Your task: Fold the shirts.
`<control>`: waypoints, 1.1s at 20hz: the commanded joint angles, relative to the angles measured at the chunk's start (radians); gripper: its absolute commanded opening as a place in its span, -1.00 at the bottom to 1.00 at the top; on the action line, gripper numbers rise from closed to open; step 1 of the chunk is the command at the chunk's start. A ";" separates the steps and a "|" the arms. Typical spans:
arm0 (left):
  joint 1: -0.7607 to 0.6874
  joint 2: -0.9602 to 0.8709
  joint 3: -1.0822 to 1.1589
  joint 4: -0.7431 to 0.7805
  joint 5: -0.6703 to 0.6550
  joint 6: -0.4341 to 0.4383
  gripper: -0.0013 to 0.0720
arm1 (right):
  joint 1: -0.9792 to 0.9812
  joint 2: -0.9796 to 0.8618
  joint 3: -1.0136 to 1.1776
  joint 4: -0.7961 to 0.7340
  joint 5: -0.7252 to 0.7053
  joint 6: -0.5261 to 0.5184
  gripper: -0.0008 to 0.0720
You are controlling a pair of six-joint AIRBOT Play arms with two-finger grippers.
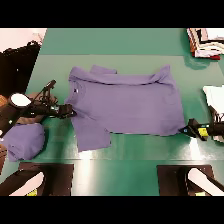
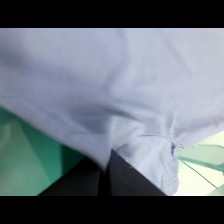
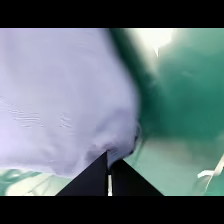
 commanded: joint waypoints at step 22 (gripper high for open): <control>0.000 0.231 1.337 0.231 -0.103 -0.143 -0.90 | 0.237 0.130 1.553 -0.233 0.232 0.120 -0.94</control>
